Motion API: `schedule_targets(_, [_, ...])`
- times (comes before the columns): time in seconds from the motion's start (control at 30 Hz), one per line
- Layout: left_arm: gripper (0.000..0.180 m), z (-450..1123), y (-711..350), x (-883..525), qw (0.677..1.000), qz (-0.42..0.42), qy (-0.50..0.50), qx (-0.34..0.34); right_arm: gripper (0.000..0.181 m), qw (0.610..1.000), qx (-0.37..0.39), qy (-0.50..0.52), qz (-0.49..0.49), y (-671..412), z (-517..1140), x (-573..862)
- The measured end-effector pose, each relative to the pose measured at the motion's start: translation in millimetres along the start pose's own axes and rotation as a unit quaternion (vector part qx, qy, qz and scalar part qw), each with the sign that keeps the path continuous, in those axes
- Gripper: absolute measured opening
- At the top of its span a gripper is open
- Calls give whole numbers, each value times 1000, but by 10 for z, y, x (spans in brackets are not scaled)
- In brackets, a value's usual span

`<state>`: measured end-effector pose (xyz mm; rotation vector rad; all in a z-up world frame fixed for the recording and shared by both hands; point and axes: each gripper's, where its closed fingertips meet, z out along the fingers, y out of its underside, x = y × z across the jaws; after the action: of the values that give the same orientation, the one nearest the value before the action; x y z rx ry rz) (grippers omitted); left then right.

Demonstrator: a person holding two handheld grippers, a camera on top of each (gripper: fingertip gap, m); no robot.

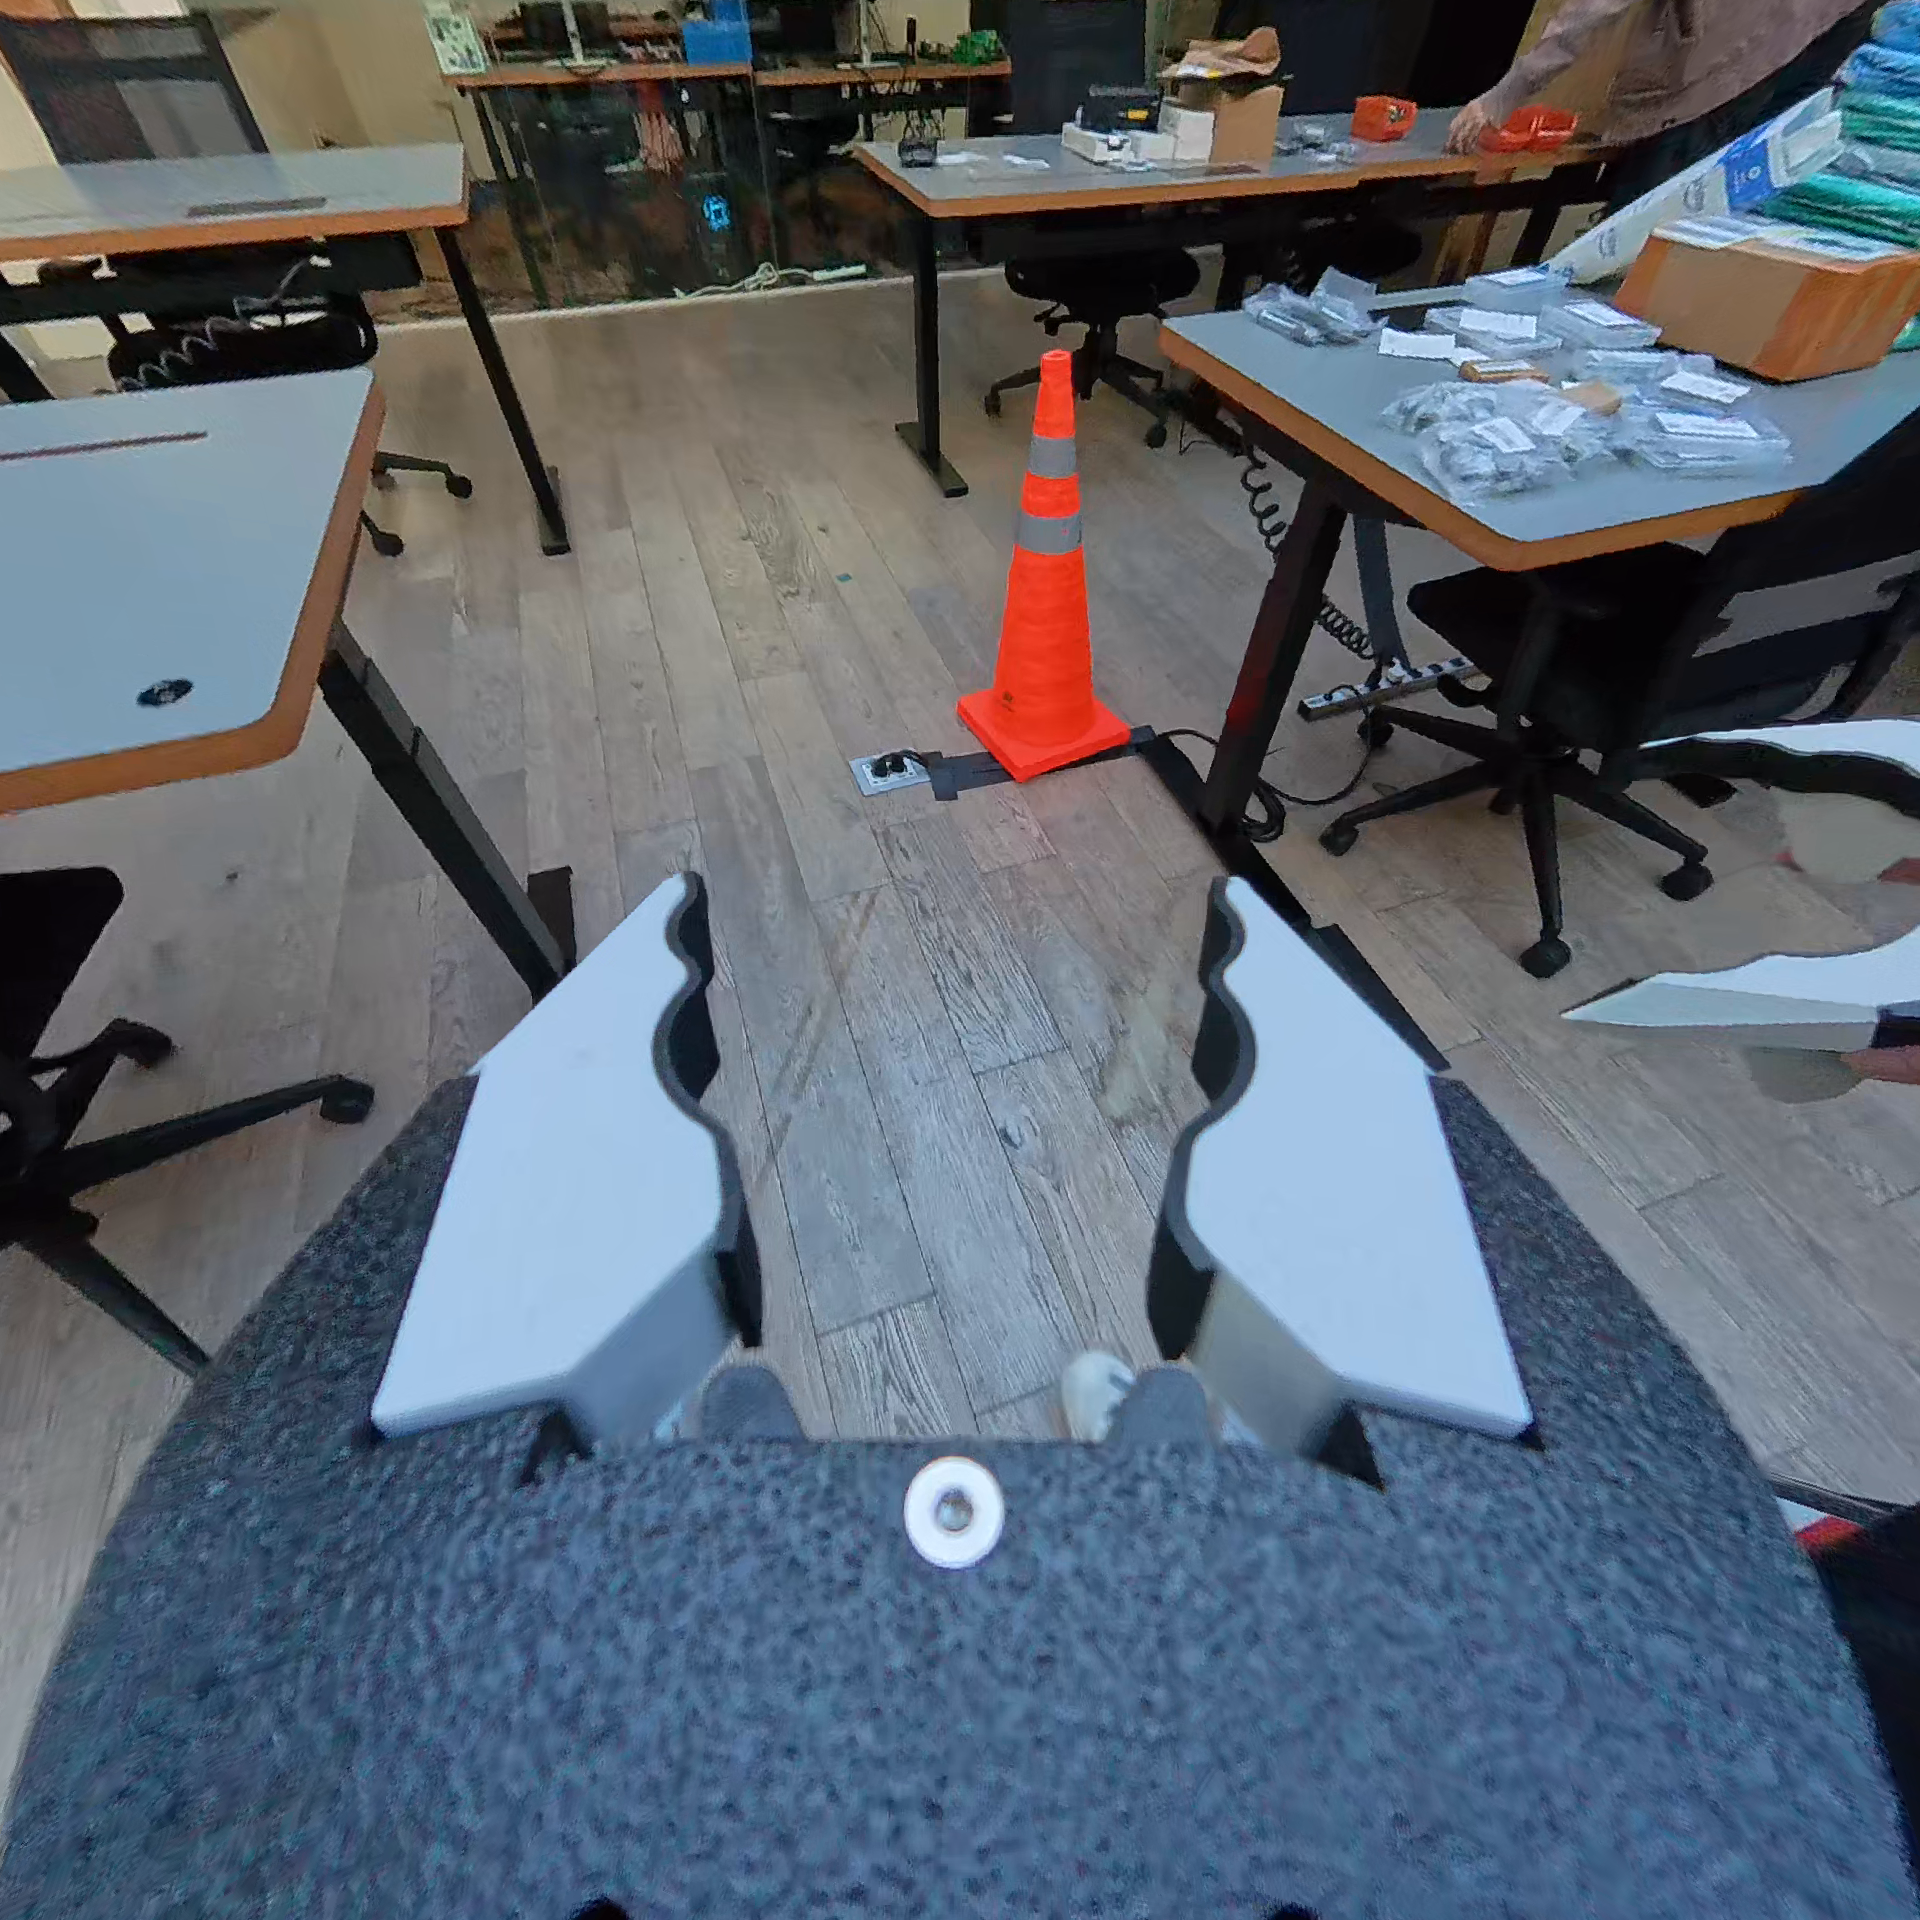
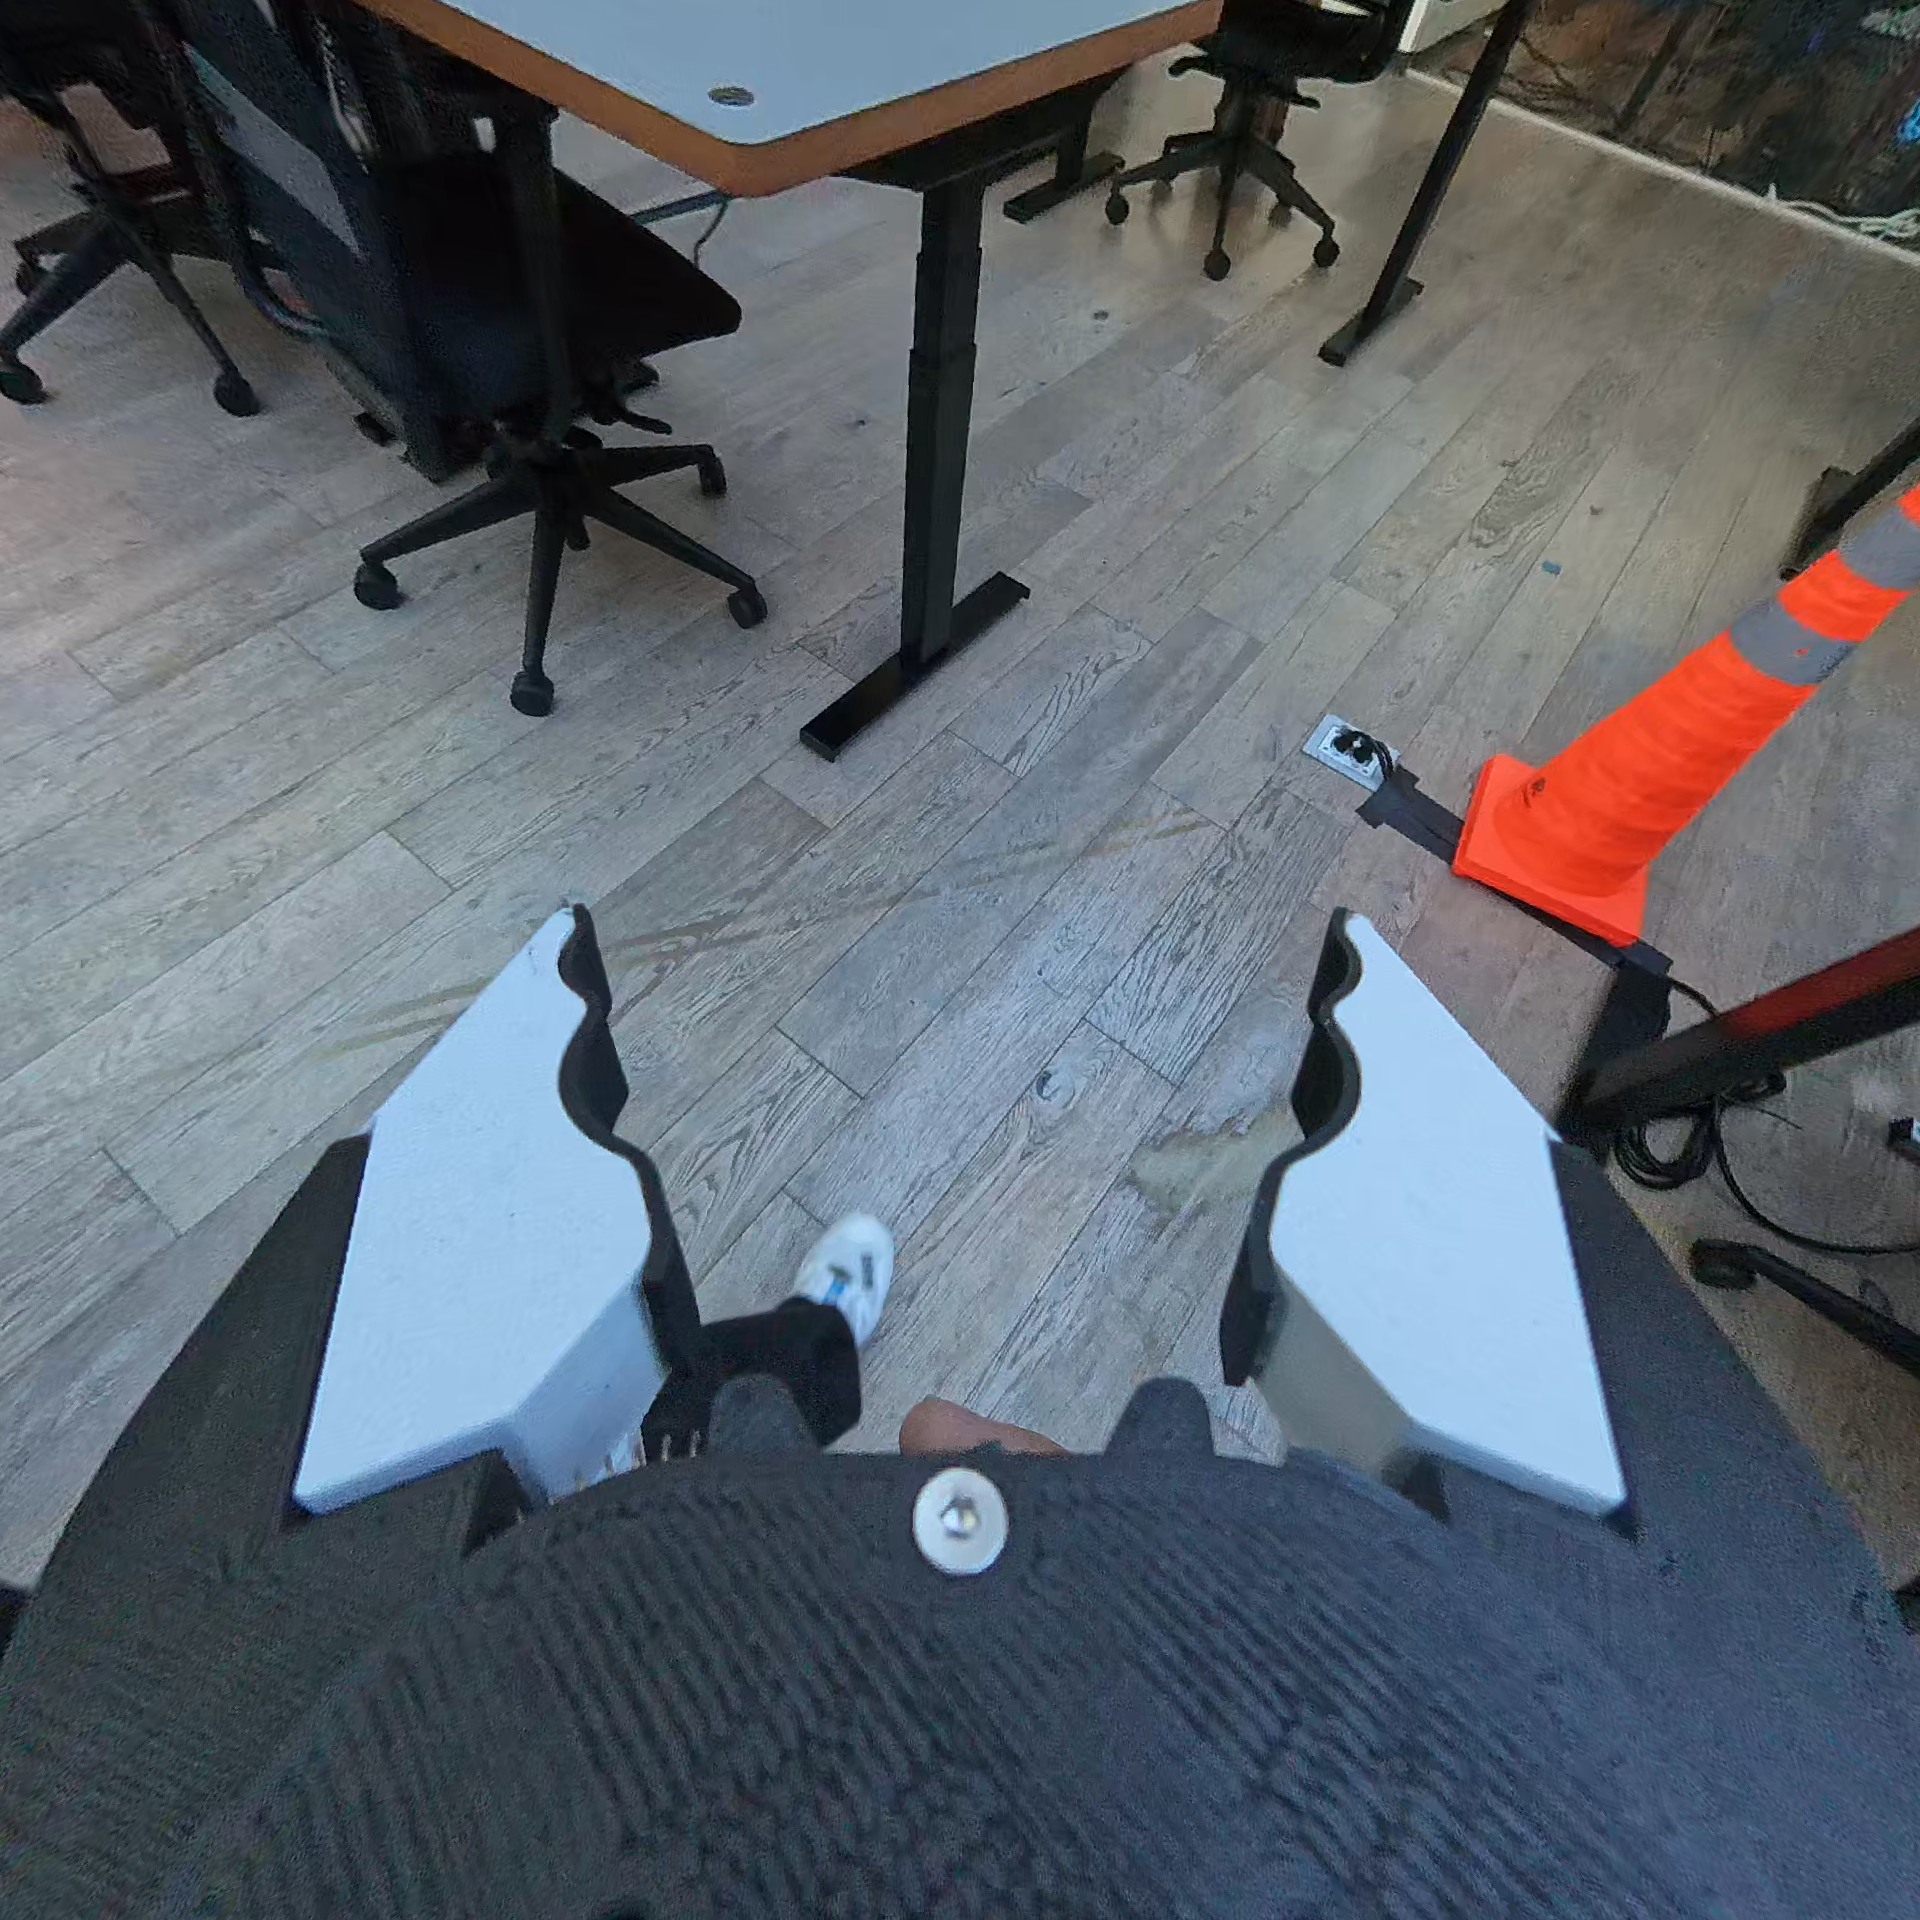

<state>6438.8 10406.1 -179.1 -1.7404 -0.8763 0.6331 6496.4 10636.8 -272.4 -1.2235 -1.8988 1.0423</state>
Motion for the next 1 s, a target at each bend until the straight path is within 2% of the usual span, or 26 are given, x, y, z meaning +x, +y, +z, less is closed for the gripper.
schedule_targets(0.27, [91, 1950, -475, -1504, 999, 10, -32, -15, 130, 997, 33, -58, -27, -1205, 2771, 989])
schedule_targets(0.43, [89, 3084, -1218, -2644, 997, -37, -64, 1, 128, 989, 83, -105, -63, -2693, 4304, 1488])
schedule_targets(0.57, [87, 4029, -1735, -3417, 996, -34, -82, 14, 123, 980, 138, -119, -78, -3802, 5064, 1850])
schedule_targets(0.77, [87, 6013, -2136, -4334, 999, -29, -42, 19, 121, 982, 151, -67, -90, -4475, 6379, 2964])
schedule_targets(0.87, [87, 7093, -2426, -4735, 1000, -1, -11, 29, 122, 987, 134, -17, -90, -4715, 7093, 3727])
schedule_targets(1.0, [88, 8483, -2993, -5270, 998, -18, 42, 37, 123, 994, 79, 42, -63, -4872, 7891, 4748])
